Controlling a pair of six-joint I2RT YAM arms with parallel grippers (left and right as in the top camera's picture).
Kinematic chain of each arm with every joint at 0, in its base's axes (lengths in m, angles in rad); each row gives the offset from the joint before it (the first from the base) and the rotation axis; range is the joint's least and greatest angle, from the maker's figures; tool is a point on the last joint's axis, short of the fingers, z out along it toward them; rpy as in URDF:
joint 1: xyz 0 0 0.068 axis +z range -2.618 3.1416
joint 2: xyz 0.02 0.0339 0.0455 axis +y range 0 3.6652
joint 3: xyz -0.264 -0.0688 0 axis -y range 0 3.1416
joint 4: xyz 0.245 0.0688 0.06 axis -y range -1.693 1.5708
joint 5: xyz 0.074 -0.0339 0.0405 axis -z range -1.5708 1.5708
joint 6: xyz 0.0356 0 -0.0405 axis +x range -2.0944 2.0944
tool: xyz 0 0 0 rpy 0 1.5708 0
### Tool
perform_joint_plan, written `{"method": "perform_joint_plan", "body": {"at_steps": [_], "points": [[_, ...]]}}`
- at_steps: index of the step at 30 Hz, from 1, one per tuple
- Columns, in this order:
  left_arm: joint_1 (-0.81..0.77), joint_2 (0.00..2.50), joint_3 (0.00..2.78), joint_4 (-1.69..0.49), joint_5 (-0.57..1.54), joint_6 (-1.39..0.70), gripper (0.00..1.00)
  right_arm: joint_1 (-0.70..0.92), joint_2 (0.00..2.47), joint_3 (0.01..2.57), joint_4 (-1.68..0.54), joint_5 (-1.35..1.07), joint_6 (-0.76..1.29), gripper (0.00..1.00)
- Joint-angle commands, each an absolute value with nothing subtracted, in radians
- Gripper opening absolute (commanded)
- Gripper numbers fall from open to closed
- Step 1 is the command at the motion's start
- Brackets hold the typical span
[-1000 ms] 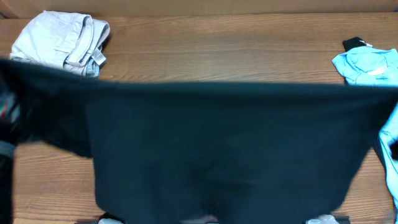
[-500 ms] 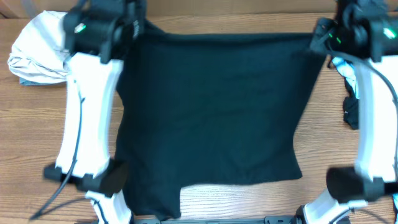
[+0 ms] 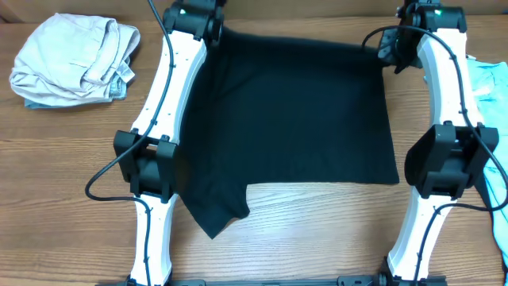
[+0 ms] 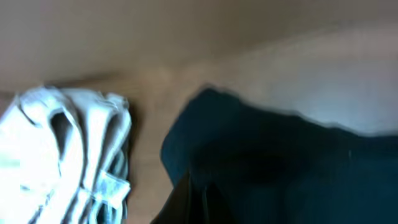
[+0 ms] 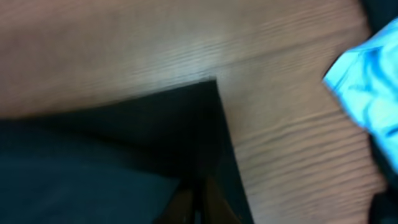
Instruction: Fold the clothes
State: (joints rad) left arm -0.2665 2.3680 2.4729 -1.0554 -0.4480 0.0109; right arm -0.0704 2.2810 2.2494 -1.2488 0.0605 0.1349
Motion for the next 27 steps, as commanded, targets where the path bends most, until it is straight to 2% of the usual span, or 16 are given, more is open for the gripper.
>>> {"method": "perform_joint_plan", "body": {"at_steps": [1,9,15,18,19,20,21,22,23,25,27], "points": [[-0.262,2.347,2.482,-1.134,-0.379,0.004,0.04,-0.069,2.268,2.248,-1.282,0.027,0.122,0.04],[-0.255,2.366,2.471,-1.407,-0.177,-0.060,0.05,-0.088,2.268,2.140,-1.330,0.023,0.122,0.04],[-0.255,2.402,2.469,-1.498,-0.148,-0.060,0.05,-0.102,2.268,2.030,-1.331,0.023,0.122,0.04],[-0.255,2.418,2.469,-1.557,-0.147,-0.060,0.11,-0.108,2.268,2.014,-1.354,0.020,0.122,0.05],[-0.255,2.421,2.469,-1.573,-0.148,-0.060,0.23,-0.108,2.268,2.015,-1.361,0.020,0.122,0.14],[-0.255,2.421,2.469,-1.588,-0.148,-0.060,0.46,-0.108,2.265,2.017,-1.367,0.019,0.122,0.27],[-0.255,2.421,2.469,-1.602,-0.148,-0.060,0.58,-0.108,2.262,2.018,-1.372,0.014,0.122,0.42],[-0.255,2.421,2.469,-1.617,-0.148,-0.060,0.65,-0.108,2.256,2.021,-1.379,0.003,0.122,0.57],[-0.255,2.420,2.472,-1.640,-0.155,-0.060,0.75,-0.108,2.244,2.030,-1.394,-0.019,0.123,0.80],[-0.255,2.413,2.485,-1.688,-0.163,-0.061,0.79,-0.108,2.213,2.045,-1.411,-0.063,0.123,0.92],[-0.255,2.387,2.487,-1.690,-0.142,-0.071,0.80,-0.108,2.164,2.058,-1.424,-0.099,0.123,0.96]]}}
